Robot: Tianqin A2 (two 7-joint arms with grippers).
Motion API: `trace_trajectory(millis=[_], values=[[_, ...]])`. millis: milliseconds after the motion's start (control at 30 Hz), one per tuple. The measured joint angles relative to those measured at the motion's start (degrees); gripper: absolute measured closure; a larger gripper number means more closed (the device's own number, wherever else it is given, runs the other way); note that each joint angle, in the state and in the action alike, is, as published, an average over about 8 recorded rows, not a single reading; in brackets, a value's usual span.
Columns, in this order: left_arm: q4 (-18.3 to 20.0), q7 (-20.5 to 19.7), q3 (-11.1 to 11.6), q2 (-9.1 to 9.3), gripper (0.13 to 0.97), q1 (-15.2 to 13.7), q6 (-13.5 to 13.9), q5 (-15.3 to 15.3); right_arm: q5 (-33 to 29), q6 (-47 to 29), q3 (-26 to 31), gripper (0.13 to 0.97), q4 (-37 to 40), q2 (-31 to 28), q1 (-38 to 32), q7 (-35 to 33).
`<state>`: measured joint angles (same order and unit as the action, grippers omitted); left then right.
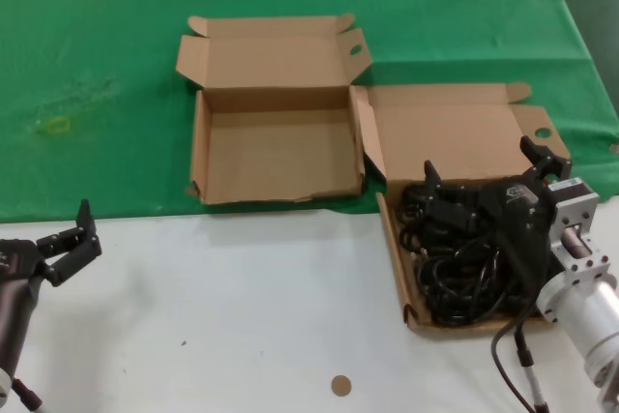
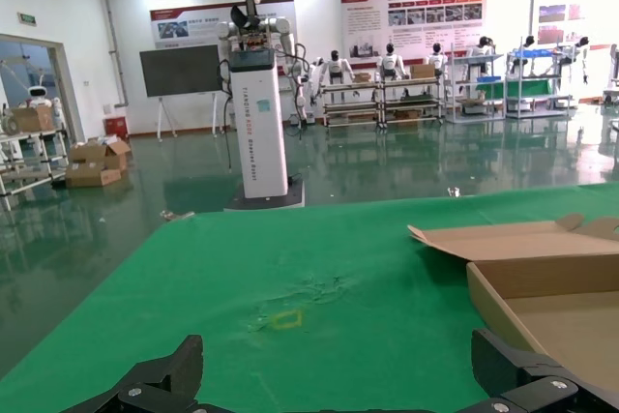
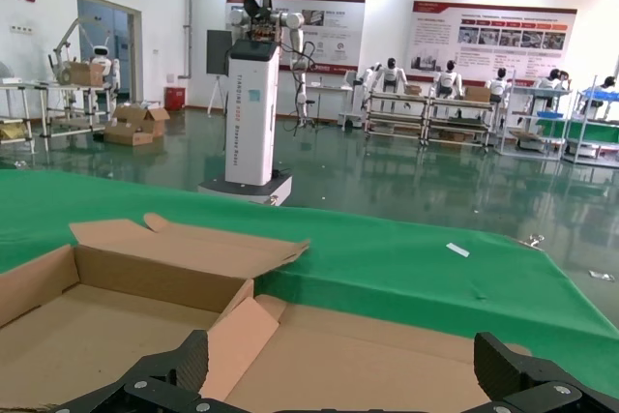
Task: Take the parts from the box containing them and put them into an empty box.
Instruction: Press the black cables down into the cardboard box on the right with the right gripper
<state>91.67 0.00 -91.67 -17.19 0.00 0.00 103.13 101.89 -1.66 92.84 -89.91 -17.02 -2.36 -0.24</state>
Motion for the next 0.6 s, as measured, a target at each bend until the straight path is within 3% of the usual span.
trace_trajectory(millis=[600], values=[[0.0, 0.0, 0.0, 0.00, 0.132, 0.0, 0.0, 0.0, 0.0, 0.0, 0.0, 0.129, 0.0, 0.0, 0.0, 0.0]])
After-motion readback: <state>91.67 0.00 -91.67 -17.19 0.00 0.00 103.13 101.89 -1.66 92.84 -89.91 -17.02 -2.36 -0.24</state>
